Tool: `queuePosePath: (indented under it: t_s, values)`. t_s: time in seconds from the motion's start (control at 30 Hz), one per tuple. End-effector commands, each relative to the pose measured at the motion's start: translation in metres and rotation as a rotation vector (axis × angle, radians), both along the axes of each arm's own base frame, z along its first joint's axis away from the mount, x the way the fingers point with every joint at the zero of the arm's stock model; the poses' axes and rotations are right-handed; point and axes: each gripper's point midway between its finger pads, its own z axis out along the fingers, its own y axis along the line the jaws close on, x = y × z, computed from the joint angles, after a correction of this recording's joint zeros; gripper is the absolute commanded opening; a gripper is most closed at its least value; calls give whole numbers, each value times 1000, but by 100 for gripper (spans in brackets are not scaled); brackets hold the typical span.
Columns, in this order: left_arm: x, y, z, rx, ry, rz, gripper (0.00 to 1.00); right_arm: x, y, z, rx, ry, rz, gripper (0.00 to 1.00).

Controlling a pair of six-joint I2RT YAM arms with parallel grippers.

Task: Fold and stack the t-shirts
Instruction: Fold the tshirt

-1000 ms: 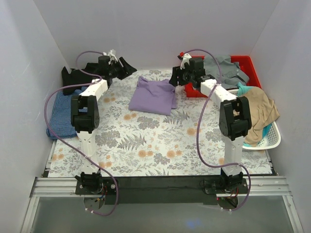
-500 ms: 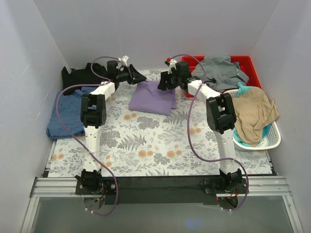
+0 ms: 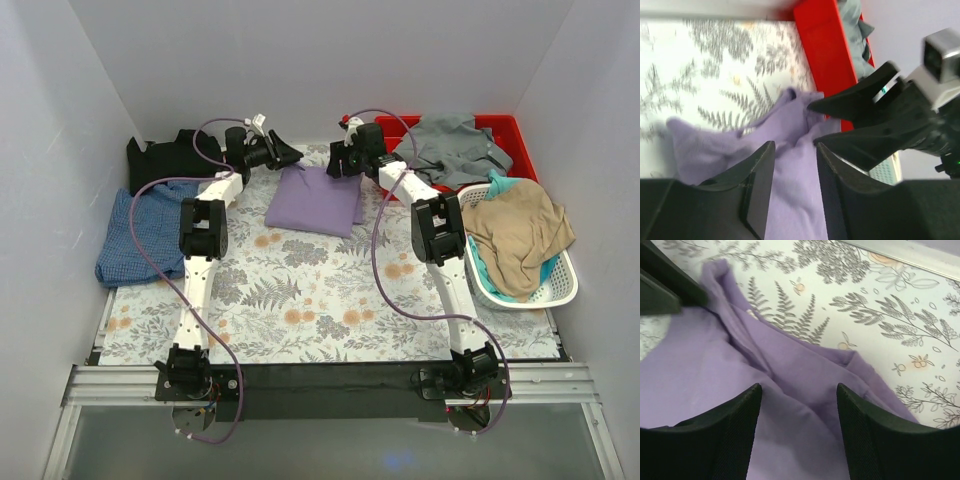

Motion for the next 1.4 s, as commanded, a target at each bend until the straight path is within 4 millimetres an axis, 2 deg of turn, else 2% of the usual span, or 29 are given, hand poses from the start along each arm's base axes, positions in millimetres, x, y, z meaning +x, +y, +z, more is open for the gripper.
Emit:
queuePosePath:
  t_s: [0.0, 0.07, 0.1, 0.13, 0.2, 0.23, 0.3, 0.33, 0.37, 0.43, 0.47, 0.57, 0.6, 0.67, 0.7, 0.73, 0.77, 0.8, 0.83, 0.87, 0.9, 0.97, 1.0, 1.13, 1.37]
  values:
    - [29, 11, 44, 23, -204, 98, 39, 20, -15, -4, -46, -61, -47, 68]
    - [35, 18, 50, 52, -249, 138, 49, 28, -19, 5, -65, -117, -56, 68]
    - [38, 22, 51, 70, -256, 161, 49, 30, -19, 10, -73, -138, -54, 68]
    - [38, 23, 61, 92, -290, 158, 49, 33, -22, 26, -83, -179, -59, 68]
    - [35, 25, 71, 116, -306, 169, 50, 34, -24, 41, -84, -215, -63, 69]
    - [26, 26, 84, 131, -322, 169, 50, 34, -25, 68, -70, -256, -72, 69]
    - [15, 30, 105, 136, -372, 181, 50, 34, -28, 92, -95, -328, -56, 69]
    - [9, 32, 114, 135, -386, 190, 50, 32, -29, 115, -91, -368, -52, 69]
    - [-3, 33, 128, 138, -404, 193, 51, 30, -29, 127, -90, -388, -48, 70]
    - [-12, 34, 141, 145, -419, 189, 52, 25, -30, 156, -75, -428, -37, 70]
    - [-15, 35, 145, 160, -426, 188, 52, 21, -29, 163, -69, -433, -32, 70]
    - [-25, 43, 147, 211, -382, 222, 52, -1, -36, 157, -64, -339, -44, 72]
    - [-37, 46, 145, 228, -372, 227, 52, -10, -38, 147, -66, -297, -41, 73]
    - [-47, 49, 137, 250, -346, 228, 55, -37, -37, 131, -32, -191, -18, 74]
    - [-56, 50, 127, 269, -298, 218, 56, -48, -36, 124, -21, -151, 1, 75]
    - [-61, 52, 118, 283, -267, 219, 56, -64, -32, 126, 18, -108, 22, 75]
    - [-67, 54, 110, 293, -244, 221, 56, -81, -35, 98, 9, -28, 31, 75]
    - [-79, 56, 84, 309, -177, 219, 56, -90, -35, 92, 15, -5, 47, 76]
    - [-84, 59, 88, 320, -188, 234, 56, -99, -38, 89, 18, 13, 45, 76]
    - [-86, 64, 85, 331, -193, 263, 56, -111, -43, 68, 1, 64, 44, 76]
    - [-96, 66, 67, 345, -155, 269, 56, -118, -45, 66, -2, 69, 46, 76]
    - [-99, 72, 58, 367, -129, 287, 57, -126, -48, 56, -3, 92, 47, 76]
    - [-100, 72, 52, 372, -115, 285, 57, -134, -51, 44, -11, 118, 43, 76]
    - [-99, 77, 18, 381, -53, 287, 57, -140, -52, 19, -15, 166, 45, 77]
    - [-87, 83, 1, 373, -24, 269, 57, -136, -55, -7, -29, 212, 22, 78]
